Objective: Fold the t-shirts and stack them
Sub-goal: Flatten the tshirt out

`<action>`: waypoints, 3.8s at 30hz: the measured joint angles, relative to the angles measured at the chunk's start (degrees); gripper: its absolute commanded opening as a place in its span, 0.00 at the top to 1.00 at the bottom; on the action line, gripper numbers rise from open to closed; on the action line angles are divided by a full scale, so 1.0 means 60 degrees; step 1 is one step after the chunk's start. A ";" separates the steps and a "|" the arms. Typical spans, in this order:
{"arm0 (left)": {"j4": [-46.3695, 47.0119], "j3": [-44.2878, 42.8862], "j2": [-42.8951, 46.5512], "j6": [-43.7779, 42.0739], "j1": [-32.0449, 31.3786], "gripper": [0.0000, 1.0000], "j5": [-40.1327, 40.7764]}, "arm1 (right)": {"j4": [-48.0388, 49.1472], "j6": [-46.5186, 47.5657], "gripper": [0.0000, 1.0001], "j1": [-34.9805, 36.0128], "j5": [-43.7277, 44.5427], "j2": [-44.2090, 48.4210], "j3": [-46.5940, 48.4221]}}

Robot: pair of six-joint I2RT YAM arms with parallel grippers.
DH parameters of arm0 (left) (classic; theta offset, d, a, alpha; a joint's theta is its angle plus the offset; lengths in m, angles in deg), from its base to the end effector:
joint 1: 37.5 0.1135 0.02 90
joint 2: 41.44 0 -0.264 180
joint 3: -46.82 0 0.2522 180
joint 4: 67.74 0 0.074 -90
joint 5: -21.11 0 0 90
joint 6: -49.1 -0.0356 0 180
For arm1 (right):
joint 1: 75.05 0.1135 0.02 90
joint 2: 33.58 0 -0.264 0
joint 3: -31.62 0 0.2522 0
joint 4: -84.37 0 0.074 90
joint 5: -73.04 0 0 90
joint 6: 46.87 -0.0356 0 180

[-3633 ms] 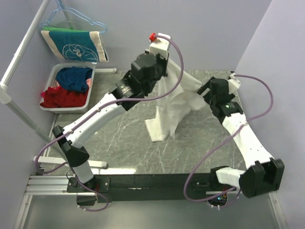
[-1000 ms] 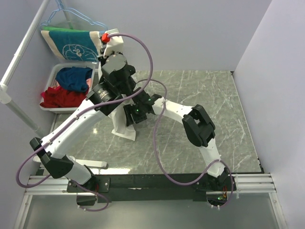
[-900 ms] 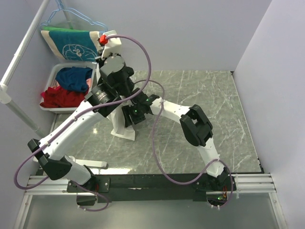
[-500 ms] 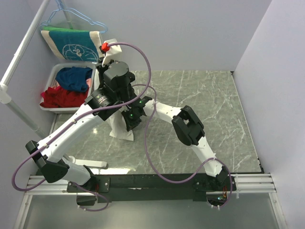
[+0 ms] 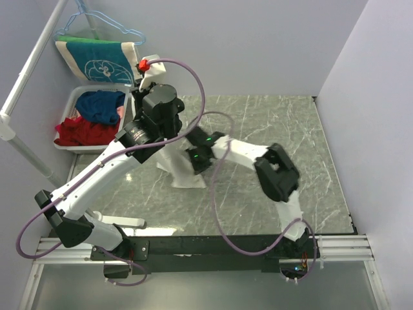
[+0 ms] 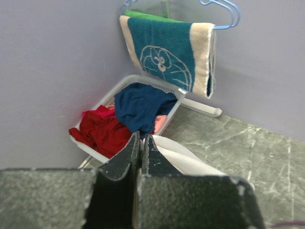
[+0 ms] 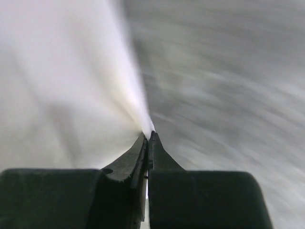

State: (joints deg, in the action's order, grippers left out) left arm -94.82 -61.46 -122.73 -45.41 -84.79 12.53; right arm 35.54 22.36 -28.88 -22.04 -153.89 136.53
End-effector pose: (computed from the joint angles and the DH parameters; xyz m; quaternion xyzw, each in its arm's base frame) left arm 0.2185 -0.1849 0.4888 -0.1802 0.6838 0.2344 0.6670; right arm 0.3052 0.3225 0.1759 -0.2237 0.9479 0.1589 0.1620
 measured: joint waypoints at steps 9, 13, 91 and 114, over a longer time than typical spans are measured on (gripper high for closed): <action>-0.2350 -0.1851 -0.1024 0.2288 0.0484 0.99 -0.1647 | -0.0047 -0.0470 1.00 -0.3461 0.1639 0.3723 -0.1555; -0.3523 -0.2546 -0.1741 0.3814 0.1858 0.99 -0.3869 | -0.0339 -0.0466 1.00 -0.4390 0.1785 0.4186 -0.0729; -0.3439 0.2743 -0.4266 0.6947 0.4801 0.52 -1.2258 | -0.0361 -0.3257 0.44 -0.5319 0.1402 0.5260 -0.3825; -0.3537 0.0758 -0.4878 0.6298 0.3242 0.44 -1.2764 | 0.0120 -0.2342 0.43 -0.5217 0.0393 0.1035 -0.1308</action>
State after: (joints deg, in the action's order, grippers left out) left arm -116.05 -56.91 -152.00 -7.62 -65.34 -64.05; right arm 36.26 8.30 -60.18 -19.68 -147.68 128.69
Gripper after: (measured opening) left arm 0.556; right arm 0.573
